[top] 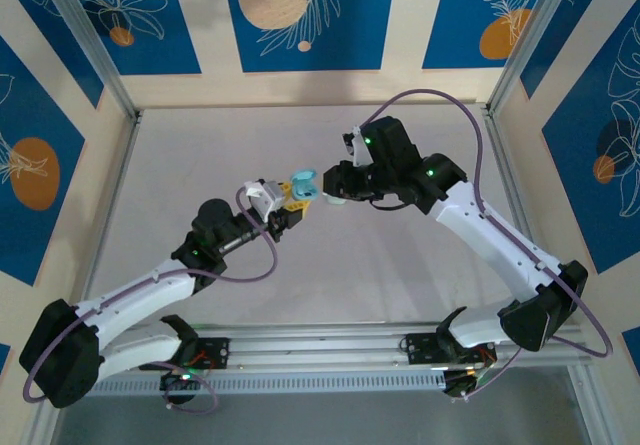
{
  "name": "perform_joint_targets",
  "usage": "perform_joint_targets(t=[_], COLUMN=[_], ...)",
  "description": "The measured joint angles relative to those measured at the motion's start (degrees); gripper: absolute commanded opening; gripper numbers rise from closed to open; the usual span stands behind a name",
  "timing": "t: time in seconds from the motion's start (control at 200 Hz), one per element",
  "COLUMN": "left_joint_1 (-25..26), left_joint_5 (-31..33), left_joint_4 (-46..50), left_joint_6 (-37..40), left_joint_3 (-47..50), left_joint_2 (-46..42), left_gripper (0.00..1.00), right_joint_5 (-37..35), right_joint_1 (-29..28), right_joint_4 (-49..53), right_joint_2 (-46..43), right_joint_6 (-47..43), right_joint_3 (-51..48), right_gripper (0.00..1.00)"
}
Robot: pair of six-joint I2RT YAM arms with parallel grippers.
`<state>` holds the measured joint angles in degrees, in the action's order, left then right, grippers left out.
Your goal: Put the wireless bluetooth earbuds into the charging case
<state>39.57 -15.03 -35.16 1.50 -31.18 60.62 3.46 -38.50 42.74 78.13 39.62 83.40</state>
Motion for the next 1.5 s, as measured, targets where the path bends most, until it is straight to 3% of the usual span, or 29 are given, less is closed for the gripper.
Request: perform_joint_targets(t=[1.496], left_joint_1=[0.1], left_joint_5=[-3.6], left_joint_4=[-1.1], left_joint_6=[-1.0], left_joint_3=[0.0], left_joint_2=[0.0], left_gripper=[0.26], right_joint_5=[0.2], right_joint_1=[-1.7], right_joint_4=[-1.6], right_joint_2=[1.7], right_joint_6=[-2.0], right_joint_3=[0.7], right_gripper=[0.23])
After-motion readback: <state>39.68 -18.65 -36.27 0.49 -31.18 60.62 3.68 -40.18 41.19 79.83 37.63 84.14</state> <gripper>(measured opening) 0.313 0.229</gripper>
